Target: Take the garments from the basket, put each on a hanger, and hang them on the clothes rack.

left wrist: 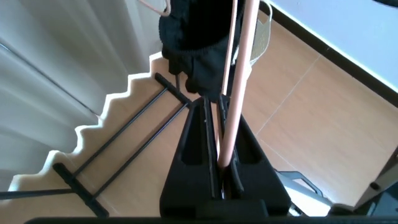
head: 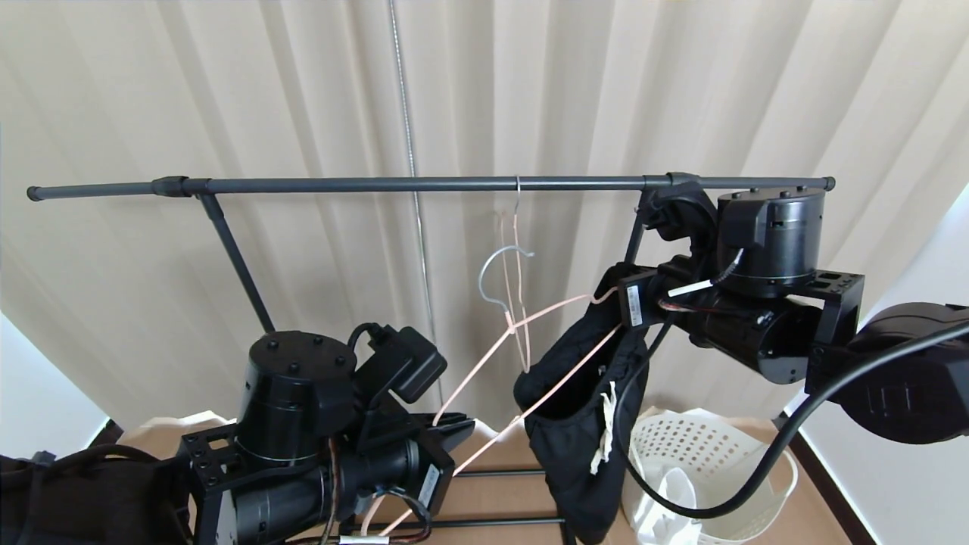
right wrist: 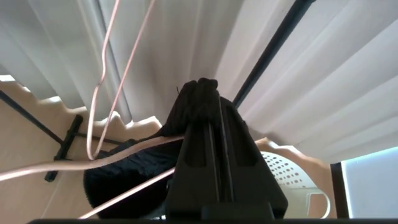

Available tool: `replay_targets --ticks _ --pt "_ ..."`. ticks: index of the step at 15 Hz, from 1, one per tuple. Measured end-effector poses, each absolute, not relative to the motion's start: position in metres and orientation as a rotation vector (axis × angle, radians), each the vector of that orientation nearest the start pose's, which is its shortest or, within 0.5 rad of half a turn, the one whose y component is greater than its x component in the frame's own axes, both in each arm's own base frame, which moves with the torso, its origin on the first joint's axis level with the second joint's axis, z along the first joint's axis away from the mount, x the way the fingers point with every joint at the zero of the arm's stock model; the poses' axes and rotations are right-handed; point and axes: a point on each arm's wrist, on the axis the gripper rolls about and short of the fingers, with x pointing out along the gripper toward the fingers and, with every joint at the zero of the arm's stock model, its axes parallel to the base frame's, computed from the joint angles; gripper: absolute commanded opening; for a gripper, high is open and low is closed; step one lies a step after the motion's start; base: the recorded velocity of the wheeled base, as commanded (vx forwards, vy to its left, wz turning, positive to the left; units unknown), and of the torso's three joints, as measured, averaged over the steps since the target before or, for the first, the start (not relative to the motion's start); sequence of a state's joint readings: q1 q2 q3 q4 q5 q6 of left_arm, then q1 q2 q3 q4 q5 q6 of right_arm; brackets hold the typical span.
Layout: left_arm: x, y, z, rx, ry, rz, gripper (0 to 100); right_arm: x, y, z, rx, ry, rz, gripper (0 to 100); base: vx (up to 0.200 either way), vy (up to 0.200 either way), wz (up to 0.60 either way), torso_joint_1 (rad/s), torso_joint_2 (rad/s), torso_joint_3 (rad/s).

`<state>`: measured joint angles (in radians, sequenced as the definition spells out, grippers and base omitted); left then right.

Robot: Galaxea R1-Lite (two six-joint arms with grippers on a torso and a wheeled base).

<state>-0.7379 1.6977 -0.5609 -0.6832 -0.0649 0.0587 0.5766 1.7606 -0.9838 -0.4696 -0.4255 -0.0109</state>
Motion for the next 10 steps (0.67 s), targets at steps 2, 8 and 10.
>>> replay_targets --ticks 2,8,10 --pt "0.203 -0.187 0.124 0.206 0.411 -0.798 0 0.273 0.18 0.198 -0.155 0.261 0.185 0 0.0 0.0 0.0 0.0 0.0 0.0" --pt "0.21 -0.195 0.117 0.197 0.38 -0.782 0 0.224 0.215 0.217 -0.096 0.212 0.296 0 0.0 0.0 0.0 0.0 0.0 0.0" --pt "0.211 -0.197 0.115 0.2 0.386 -0.783 0 0.21 0.226 0.22 -0.076 0.199 0.321 0 0.0 0.0 0.0 0.0 0.0 0.0"
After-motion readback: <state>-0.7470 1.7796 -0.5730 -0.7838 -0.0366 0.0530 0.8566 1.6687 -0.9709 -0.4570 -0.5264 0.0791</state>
